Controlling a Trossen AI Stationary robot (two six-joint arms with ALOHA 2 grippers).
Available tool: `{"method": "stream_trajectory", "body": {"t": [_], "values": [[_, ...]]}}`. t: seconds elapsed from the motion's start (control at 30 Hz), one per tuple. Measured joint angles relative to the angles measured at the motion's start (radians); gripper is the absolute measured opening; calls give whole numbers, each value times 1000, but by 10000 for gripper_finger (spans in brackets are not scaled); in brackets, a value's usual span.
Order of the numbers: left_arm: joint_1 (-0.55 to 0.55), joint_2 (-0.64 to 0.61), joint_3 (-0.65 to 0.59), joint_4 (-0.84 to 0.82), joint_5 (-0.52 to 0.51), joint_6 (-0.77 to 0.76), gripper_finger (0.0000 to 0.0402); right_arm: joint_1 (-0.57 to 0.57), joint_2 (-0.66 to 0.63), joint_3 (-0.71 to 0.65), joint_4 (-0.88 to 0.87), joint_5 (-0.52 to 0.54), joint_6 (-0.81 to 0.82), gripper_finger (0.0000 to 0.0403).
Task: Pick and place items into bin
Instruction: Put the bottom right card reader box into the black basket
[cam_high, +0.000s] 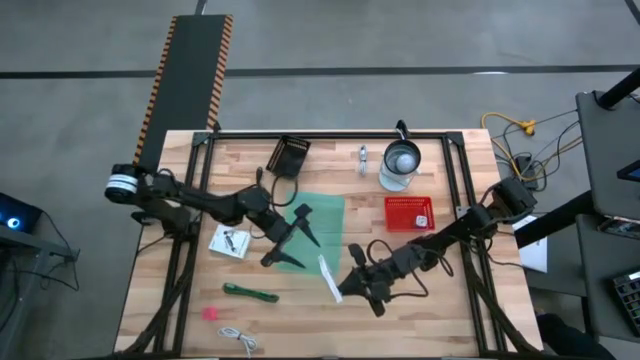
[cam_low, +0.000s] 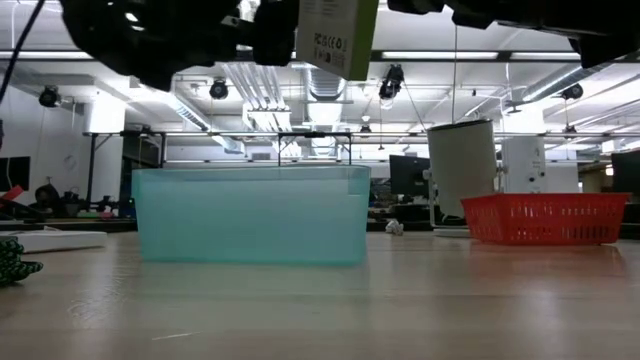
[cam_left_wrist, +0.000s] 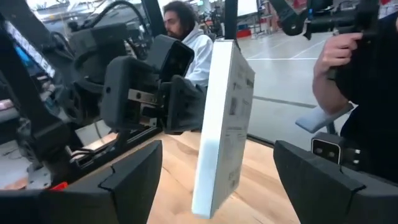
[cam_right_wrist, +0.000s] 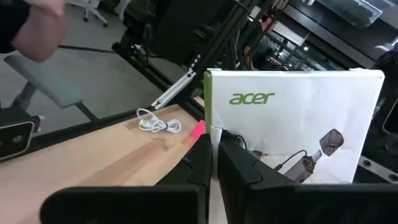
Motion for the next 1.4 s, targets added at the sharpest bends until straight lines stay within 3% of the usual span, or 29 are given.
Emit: {"method": "stream_trajectory", "body": {"t": [0.33, 0.5, 0.93, 1.4], "values": [[-2, 124, 124, 3, 90, 0, 290, -1, 0, 0, -2, 3, 0, 8], [-18, 158, 149, 3, 190, 0, 290, -5, 0, 0, -2, 3, -4, 8], [-22, 181, 184, 4, 143, 24, 287, -9, 0, 0, -1, 4, 0, 8], [-22, 181, 183, -1, 140, 35, 192, -9, 0, 0, 0, 4, 0, 8]]}}
